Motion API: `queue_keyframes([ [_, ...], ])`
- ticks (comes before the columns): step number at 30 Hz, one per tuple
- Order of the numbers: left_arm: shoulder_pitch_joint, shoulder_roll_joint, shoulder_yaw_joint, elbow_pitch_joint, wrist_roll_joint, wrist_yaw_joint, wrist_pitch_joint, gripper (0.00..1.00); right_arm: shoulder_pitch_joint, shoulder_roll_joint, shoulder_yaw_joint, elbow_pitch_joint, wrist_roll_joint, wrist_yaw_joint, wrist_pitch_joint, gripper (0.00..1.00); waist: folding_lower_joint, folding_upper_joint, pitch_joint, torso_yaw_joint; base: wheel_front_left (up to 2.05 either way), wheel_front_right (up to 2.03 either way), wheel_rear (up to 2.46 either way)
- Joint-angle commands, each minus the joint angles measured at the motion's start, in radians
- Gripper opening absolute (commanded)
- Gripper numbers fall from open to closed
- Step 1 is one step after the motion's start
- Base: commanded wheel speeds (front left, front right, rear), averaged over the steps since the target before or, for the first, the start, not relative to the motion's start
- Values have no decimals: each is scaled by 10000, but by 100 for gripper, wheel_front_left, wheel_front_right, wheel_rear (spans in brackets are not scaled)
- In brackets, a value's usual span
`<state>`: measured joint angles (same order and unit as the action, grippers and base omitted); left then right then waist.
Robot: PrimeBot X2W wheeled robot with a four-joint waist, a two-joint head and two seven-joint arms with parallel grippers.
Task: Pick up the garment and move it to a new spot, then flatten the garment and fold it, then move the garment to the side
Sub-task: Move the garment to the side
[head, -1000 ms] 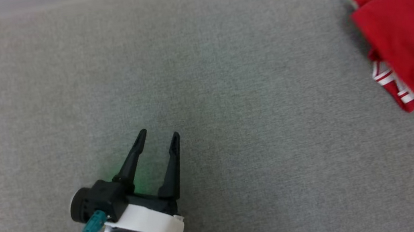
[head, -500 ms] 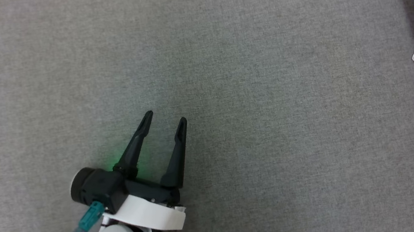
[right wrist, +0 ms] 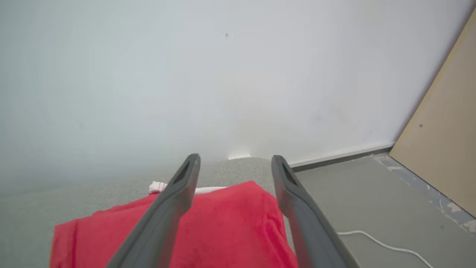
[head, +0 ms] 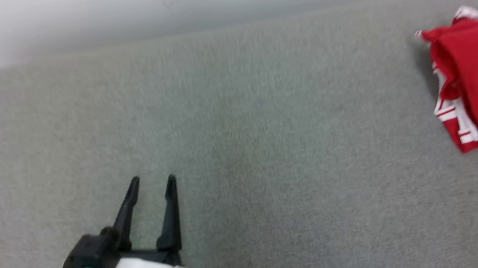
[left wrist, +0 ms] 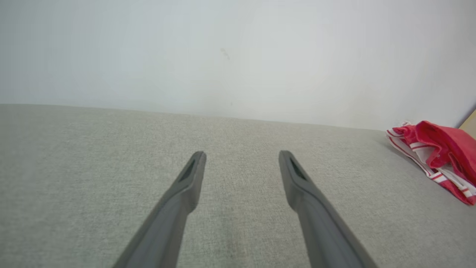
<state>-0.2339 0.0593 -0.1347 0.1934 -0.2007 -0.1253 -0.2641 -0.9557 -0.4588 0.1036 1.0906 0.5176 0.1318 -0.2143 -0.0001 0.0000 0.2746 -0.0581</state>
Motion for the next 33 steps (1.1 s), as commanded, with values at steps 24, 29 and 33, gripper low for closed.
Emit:
queue_keyframes([
  [24,2157,-62,1597,34,-376,188,7,100,7861,1951,770,-7849,1043,-28,-502,100,1,0,-3606,392,0,0,0],
  [29,2497,-62,1440,-125,-142,202,8,100,9024,2738,470,-8406,140,-28,-506,100,1,0,-3608,342,0,0,0],
  [33,2752,-61,1318,-152,-62,314,8,100,9466,3297,201,-8636,-425,-28,-508,100,1,0,-3578,270,0,0,0],
])
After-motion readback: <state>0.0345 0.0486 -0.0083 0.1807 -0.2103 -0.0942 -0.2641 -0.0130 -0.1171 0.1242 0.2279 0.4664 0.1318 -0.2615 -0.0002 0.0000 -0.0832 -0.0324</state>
